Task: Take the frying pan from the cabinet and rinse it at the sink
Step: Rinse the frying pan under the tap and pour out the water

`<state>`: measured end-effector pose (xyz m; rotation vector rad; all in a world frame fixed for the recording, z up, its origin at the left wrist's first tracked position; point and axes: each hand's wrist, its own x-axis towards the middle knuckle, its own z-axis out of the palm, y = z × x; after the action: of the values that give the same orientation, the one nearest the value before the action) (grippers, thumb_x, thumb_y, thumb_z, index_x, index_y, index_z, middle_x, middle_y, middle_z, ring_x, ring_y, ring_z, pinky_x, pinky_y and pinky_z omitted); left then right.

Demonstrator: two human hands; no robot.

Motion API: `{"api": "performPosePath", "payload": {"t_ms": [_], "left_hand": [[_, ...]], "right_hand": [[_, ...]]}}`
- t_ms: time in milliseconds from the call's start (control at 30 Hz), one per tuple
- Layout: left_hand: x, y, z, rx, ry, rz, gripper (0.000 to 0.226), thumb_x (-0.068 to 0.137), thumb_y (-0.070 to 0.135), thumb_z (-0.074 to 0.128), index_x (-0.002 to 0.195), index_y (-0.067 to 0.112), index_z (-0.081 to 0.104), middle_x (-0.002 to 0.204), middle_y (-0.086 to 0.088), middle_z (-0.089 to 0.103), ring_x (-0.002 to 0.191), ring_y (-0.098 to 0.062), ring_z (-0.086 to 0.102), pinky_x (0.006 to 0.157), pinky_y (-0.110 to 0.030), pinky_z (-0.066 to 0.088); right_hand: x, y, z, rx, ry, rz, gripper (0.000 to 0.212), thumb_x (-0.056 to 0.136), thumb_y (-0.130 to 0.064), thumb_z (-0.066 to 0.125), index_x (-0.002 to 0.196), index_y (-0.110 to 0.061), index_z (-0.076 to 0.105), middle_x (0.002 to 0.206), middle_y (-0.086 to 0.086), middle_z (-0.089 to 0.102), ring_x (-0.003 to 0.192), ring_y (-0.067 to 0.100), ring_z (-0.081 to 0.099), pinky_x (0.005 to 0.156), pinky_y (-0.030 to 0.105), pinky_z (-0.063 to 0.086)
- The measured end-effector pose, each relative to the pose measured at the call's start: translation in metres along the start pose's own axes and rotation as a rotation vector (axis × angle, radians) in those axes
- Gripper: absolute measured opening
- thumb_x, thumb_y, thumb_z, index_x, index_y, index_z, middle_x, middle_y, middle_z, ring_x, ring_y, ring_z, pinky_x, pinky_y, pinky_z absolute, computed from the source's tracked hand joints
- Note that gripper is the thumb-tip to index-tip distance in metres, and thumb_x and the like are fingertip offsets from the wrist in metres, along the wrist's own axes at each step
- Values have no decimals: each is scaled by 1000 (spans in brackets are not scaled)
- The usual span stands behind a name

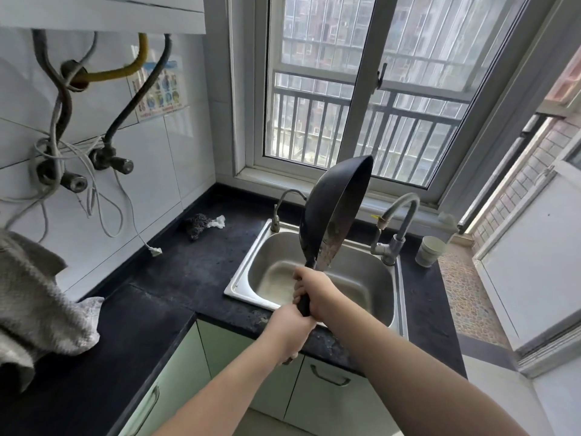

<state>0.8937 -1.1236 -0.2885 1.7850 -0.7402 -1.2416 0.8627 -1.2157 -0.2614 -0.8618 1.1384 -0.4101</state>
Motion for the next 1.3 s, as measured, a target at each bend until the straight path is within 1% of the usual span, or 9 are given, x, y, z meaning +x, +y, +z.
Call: {"api": "performPosePath", "payload": {"t_ms": [233, 500, 667, 767, 867, 933, 1033, 1200, 1300], "left_hand": [[5, -2, 5, 82, -12, -61, 7, 72, 20, 46, 70, 18, 40, 48, 3, 34, 38, -15, 28, 40, -19, 24], [12, 8, 24, 162, 25, -174, 9, 68, 22, 44, 75, 18, 43, 58, 0, 42, 53, -22, 44, 47, -25, 35], [14, 14, 43, 162, 92, -200, 8, 69, 18, 47, 76, 15, 46, 51, 0, 39, 38, -17, 34, 39, -19, 27], [16, 19, 57, 161, 134, -197, 9, 67, 18, 48, 75, 15, 47, 52, -1, 38, 37, -18, 32, 39, -18, 26], [17, 24, 66, 211, 183, -191, 4, 71, 17, 49, 72, 14, 47, 54, -2, 41, 39, -20, 36, 41, -20, 28], [17, 27, 69, 324, 236, -162, 7, 76, 18, 51, 73, 12, 49, 59, -2, 47, 48, -21, 44, 44, -22, 33], [16, 35, 72, 424, 282, -162, 13, 80, 20, 52, 70, 13, 49, 63, 0, 49, 55, -19, 46, 47, -25, 33], [15, 38, 77, 231, 248, -224, 7, 75, 14, 50, 69, 14, 47, 56, -1, 41, 45, -19, 37, 44, -23, 29], [11, 43, 78, 71, 201, -294, 16, 82, 7, 48, 71, 16, 42, 54, -1, 32, 39, -14, 25, 39, -18, 20]], "right_hand": [[5, 7, -7, 27, -29, 46, 20, 85, -6, 45, 67, -14, 38, 40, -3, 28, 25, 10, 26, 36, 20, 24], [22, 6, -26, 74, -93, 121, 24, 83, -5, 45, 64, -16, 34, 40, -4, 27, 26, 10, 24, 33, 18, 24], [29, 4, -45, 83, -133, 159, 23, 83, -4, 47, 65, -14, 37, 43, -3, 28, 26, 11, 26, 32, 19, 26], [32, 0, -56, 116, -193, 181, 24, 85, -3, 48, 65, -14, 38, 41, -4, 28, 26, 9, 26, 32, 18, 26], [35, -7, -66, 210, -307, 248, 29, 86, -6, 46, 63, -18, 34, 40, -8, 27, 28, 6, 26, 33, 17, 25], [37, -9, -71, 265, -377, 283, 32, 88, -8, 45, 62, -20, 31, 40, -10, 27, 29, 5, 25, 34, 17, 25], [42, -12, -75, 287, -394, 285, 31, 87, -6, 44, 62, -21, 30, 41, -9, 27, 30, 5, 24, 34, 17, 25], [45, -10, -73, 231, -322, 255, 28, 85, -4, 43, 65, -19, 33, 41, -7, 27, 28, 6, 24, 33, 16, 25], [44, -9, -73, 187, -291, 239, 26, 88, -2, 44, 67, -15, 37, 40, -5, 28, 26, 7, 26, 33, 16, 26]]}}
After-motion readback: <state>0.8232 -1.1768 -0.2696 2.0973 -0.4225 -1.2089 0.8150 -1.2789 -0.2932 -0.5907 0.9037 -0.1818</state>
